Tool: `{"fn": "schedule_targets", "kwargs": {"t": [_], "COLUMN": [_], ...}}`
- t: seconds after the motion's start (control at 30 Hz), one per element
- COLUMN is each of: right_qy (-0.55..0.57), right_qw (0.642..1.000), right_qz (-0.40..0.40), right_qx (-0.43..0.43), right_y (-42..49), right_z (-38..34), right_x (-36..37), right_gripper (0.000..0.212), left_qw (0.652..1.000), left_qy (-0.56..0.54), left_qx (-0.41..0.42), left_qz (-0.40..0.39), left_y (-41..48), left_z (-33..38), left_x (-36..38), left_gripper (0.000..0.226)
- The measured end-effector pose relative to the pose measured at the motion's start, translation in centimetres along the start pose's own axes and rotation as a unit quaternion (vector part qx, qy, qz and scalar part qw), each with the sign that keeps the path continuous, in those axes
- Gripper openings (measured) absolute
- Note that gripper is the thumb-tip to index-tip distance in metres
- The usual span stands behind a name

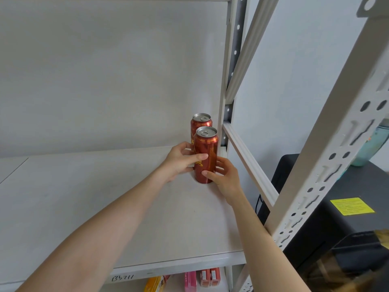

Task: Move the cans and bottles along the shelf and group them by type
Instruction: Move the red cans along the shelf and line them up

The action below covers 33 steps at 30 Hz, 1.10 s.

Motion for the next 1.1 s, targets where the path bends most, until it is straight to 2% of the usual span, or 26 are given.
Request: {"fn": "schedule_targets", "kwargs": {"t": [0.3,0.8,0.97,1.1], "right_qy": [0.004,-0.024,-0.078,-0.194], "right_qw": [1.0,1.0,0.996,0.974], "right_qz": [0.005,0.011,0.043,0.099], "right_qx": [-0.002,-0.011,-0.014,-0.062], "right_y": [1.6,1.9,1.2,0.0], "right_z": [0.5,0.5,0.5,0.3], "right_x": [0.8,1.0,1.1,0.9], "right_gripper": [0.058,0.059,0.063,0.068], "left_qw": [1.0,1.0,0.999,0.988], "left_qy": [-0.002,-0.004,0.03,0.122], "left_qx": [0.003,0.009,0.036,0.09], "left_qz": [0.008,-0.007,-0.02,0.009], "left_y": [1.9,2.1,1.5,0.7], "left_z": [-0.1,-0.2,-0.1,-0.3], "left_x": [0.2,-0.1,-0.9,-2.2], "left_gripper": [0.041,0.039,0.04,0.037]}}
Point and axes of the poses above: each hand's wrist, its own y-axis towards the middle knuckle, its own x-axis out of the palm, z = x × y, the point moved 1 cm from there along y, towards the middle knuckle, and after that the axes turned 14 degrees about z, right-handed, at the moved point
